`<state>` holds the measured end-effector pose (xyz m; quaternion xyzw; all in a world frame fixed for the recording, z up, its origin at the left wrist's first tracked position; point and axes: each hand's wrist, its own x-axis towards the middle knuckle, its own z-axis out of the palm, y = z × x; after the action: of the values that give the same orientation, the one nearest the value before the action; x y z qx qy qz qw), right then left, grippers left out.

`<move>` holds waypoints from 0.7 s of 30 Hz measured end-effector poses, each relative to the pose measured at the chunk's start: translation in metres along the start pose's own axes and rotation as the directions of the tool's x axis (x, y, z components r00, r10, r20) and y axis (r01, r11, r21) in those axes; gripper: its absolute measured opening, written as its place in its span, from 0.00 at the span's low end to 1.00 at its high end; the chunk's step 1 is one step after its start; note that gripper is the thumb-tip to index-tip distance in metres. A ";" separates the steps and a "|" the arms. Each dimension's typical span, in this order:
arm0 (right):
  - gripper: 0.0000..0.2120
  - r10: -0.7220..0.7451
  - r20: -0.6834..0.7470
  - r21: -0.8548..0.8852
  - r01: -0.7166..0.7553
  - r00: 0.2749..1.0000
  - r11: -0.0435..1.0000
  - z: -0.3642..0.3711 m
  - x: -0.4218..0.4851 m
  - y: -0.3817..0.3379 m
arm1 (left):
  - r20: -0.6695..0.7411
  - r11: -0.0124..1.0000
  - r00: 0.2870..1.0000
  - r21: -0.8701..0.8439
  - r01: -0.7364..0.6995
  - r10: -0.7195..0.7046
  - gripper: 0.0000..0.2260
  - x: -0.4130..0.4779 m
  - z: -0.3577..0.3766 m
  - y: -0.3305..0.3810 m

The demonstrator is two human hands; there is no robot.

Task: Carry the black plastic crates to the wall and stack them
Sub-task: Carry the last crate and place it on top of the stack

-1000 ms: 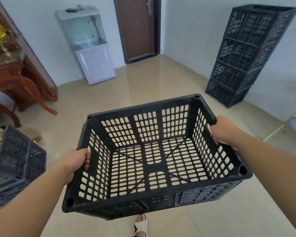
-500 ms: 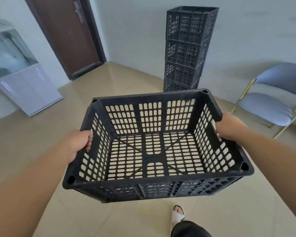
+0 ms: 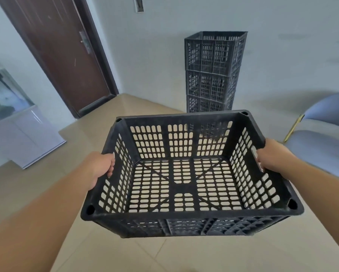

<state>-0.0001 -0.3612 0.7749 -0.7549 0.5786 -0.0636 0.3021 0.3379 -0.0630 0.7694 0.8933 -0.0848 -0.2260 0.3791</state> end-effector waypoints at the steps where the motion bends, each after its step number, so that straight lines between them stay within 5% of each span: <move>1: 0.12 0.001 0.001 -0.003 -0.001 1.000 1.000 -0.001 0.014 -0.008 | -0.006 1.000 1.000 0.015 -0.001 0.001 0.15 0.013 0.002 0.008; 21: 0.04 0.173 -0.050 0.160 -0.163 0.984 0.974 0.022 0.242 -0.198 | 0.248 0.987 0.958 0.034 -0.156 0.142 0.15 0.361 0.007 0.194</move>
<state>0.2532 -0.5440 0.8005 -0.6750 0.6430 -0.1068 0.3458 0.6573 -0.3194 0.7812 0.8595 -0.2038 -0.3028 0.3579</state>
